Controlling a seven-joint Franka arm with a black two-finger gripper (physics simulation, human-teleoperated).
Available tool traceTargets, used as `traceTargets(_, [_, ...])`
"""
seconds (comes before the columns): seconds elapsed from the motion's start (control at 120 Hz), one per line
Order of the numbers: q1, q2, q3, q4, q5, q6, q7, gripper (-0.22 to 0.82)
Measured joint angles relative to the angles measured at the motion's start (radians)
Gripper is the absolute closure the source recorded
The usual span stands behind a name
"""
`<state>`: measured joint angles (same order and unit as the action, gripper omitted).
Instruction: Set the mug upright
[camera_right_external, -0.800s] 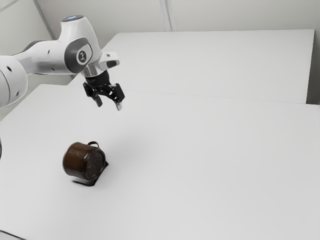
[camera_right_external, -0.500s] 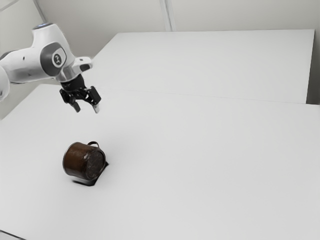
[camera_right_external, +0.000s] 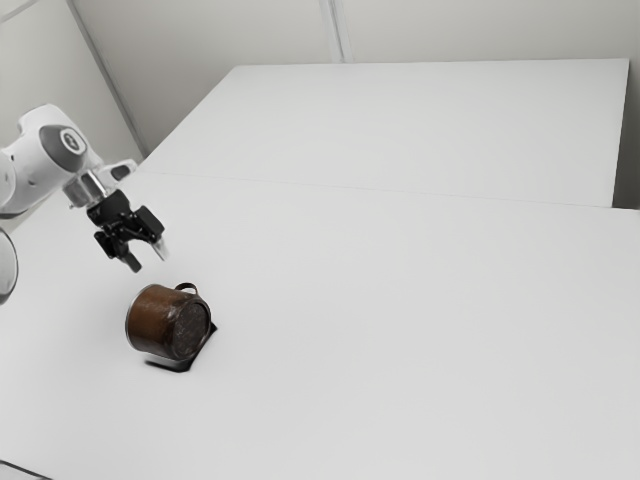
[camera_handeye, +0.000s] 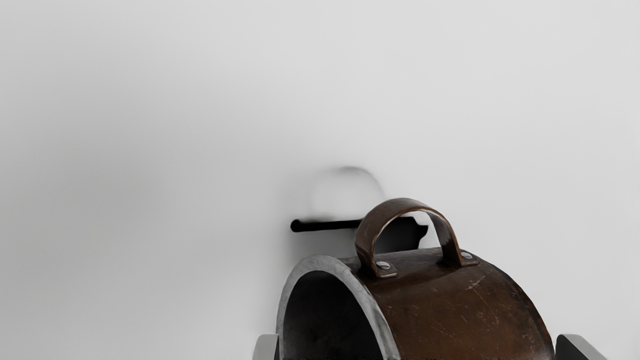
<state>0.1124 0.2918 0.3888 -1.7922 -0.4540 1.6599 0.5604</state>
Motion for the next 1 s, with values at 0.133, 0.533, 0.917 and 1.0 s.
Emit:
traceTargets(0.133, [0.000, 0.004, 0.045, -0.027, -0.067, -0.075, 0.038, 0.00])
traceTargets(0.533, [-0.010, 0.000, 0.082, -0.154, -0.215, -0.201, 0.049, 0.05])
traceTargets(0.917, [-0.021, -0.018, 0.096, -0.190, -0.284, -0.251, 0.031, 0.59])
traceTargets(1.0, [-0.032, -0.026, 0.095, -0.190, -0.306, -0.256, 0.033, 0.69])
